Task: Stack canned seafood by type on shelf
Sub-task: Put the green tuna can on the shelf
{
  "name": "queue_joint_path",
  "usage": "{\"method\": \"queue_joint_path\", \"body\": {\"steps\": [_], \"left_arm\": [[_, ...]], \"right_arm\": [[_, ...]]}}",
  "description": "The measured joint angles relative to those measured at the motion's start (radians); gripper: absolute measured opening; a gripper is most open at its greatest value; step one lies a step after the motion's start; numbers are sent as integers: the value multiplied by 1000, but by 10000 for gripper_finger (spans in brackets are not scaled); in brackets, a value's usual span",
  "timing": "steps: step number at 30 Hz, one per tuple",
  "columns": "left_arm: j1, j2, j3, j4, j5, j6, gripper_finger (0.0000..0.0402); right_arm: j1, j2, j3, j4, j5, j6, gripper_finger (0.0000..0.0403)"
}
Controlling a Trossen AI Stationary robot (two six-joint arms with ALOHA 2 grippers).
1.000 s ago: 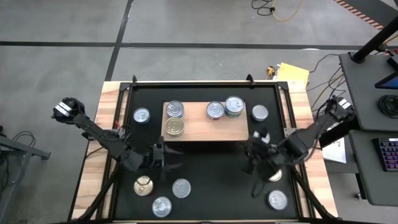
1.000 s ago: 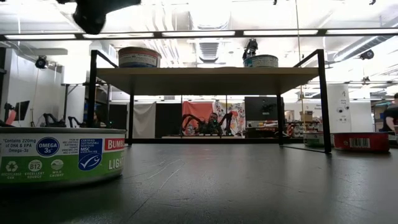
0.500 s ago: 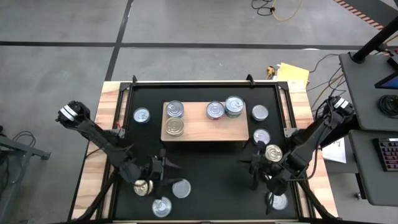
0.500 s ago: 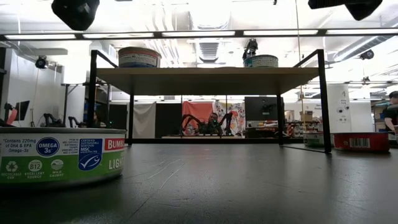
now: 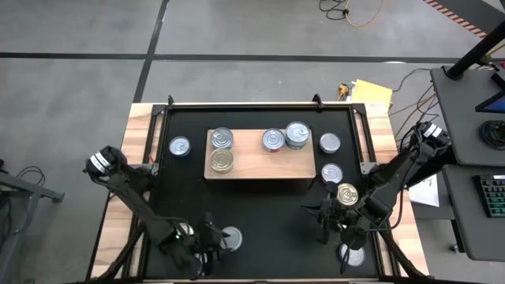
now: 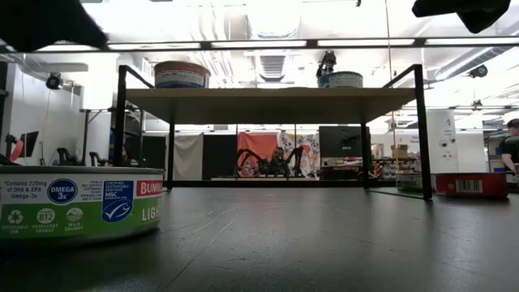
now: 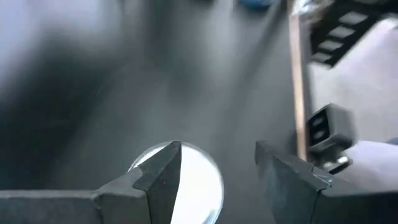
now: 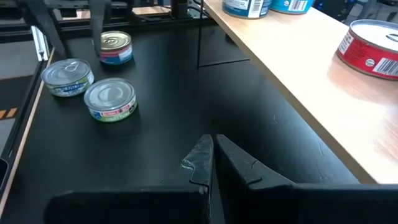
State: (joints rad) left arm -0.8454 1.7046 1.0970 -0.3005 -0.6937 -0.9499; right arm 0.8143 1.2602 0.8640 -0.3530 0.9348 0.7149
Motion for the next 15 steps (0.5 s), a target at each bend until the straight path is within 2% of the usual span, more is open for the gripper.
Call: {"method": "queue_joint_path", "body": {"steps": [4, 8, 15], "left_arm": [[-6, 53, 93, -169, 46, -110, 190], [-6, 85, 147, -215, 120, -151, 190], [-6, 94, 99, -215, 168, -194, 167]], "right_arm": [[0, 0, -7, 0, 0, -5, 9], [0, 6, -11, 0, 0, 16, 9], [0, 44, -12, 1, 0, -5, 9]]}}
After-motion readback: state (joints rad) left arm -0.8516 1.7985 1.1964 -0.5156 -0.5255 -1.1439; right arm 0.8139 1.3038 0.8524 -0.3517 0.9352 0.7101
